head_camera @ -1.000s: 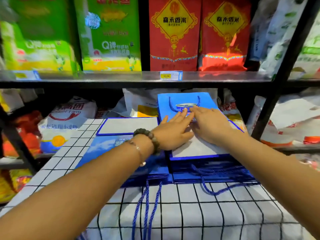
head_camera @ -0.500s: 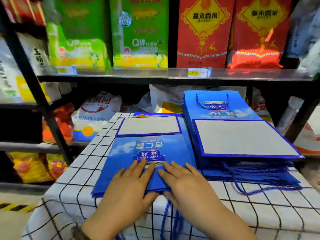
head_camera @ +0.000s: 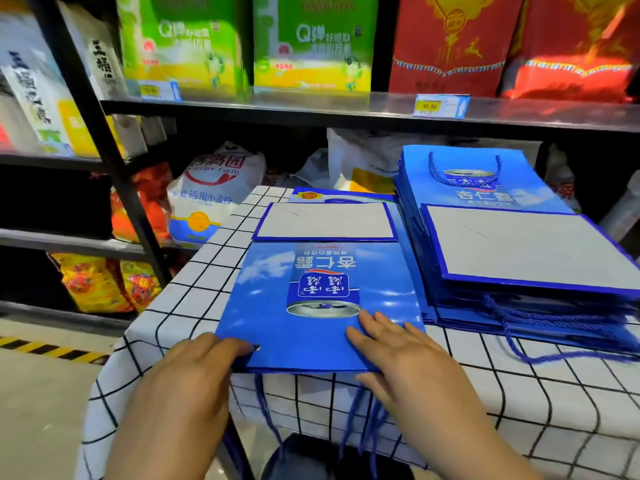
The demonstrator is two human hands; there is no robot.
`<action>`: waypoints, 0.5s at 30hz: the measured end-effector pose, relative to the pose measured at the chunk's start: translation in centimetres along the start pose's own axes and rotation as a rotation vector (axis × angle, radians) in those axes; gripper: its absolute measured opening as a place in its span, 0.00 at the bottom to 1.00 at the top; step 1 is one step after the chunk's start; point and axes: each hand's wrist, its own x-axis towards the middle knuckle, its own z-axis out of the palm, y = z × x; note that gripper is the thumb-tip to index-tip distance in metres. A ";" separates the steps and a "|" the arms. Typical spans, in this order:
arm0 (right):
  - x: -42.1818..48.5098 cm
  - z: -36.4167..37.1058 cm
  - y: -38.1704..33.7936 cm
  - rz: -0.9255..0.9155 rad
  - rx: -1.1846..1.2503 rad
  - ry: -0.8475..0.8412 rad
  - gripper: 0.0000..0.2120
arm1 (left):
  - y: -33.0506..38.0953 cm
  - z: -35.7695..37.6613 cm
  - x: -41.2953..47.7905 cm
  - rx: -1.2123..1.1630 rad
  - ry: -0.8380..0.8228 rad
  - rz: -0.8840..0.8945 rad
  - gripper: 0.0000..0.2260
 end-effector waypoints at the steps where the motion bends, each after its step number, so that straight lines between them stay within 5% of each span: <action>1: 0.0 0.1 -0.1 0.009 -0.005 0.000 0.28 | 0.3 -0.5 0.1 -0.044 -0.016 -0.047 0.25; 4: 0.3 0.6 -0.5 0.040 -0.011 0.044 0.28 | 2.1 -0.8 0.8 -0.469 0.019 -0.238 0.14; 9: 0.1 0.2 -1.5 0.091 0.136 0.019 0.21 | 7.0 -0.9 2.2 -1.539 -0.041 -0.560 0.19; 15: -0.5 -1.8 -0.6 0.141 0.669 -0.127 0.30 | 9.3 -1.0 4.0 -1.920 -0.068 -0.583 0.22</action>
